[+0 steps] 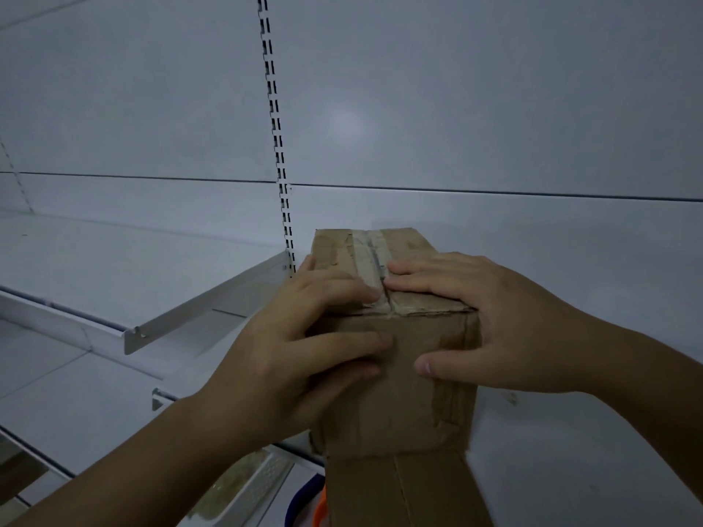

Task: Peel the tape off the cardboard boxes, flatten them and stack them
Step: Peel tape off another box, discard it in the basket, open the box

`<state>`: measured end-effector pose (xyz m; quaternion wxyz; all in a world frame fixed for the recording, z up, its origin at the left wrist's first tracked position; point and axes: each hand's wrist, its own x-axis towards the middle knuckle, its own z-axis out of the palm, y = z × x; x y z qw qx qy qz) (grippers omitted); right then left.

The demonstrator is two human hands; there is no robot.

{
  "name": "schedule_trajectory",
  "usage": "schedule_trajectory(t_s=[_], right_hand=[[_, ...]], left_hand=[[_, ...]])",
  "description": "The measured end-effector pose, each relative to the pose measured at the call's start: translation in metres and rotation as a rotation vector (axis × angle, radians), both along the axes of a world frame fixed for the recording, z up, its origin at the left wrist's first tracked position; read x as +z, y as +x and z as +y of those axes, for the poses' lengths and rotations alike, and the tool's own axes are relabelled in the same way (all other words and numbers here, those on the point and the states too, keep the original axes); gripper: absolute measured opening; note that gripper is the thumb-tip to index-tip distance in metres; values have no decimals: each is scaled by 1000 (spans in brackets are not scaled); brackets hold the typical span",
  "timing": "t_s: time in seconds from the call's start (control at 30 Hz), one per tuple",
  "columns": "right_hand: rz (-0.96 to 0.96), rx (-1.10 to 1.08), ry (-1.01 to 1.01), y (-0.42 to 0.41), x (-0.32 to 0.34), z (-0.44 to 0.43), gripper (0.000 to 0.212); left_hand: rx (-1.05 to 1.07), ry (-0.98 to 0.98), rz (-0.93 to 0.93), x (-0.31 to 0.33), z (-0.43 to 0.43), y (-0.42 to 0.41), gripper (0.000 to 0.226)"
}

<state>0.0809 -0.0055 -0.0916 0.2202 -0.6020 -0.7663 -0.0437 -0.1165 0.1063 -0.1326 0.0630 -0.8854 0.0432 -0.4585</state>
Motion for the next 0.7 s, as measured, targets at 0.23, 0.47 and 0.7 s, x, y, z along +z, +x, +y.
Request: schedule_trajectory(t_s=[0.23, 0.47, 0.7], right_hand=[[121, -41, -34, 0, -3, -2, 68], [165, -7, -51, 2, -5, -3, 55], [138, -8, -71, 3, -2, -2, 54]], left_hand=[[-5, 111, -108, -1, 0, 8, 10], [14, 63, -121, -5, -4, 13, 6], [-16, -217, -115, 12, -14, 12, 14]])
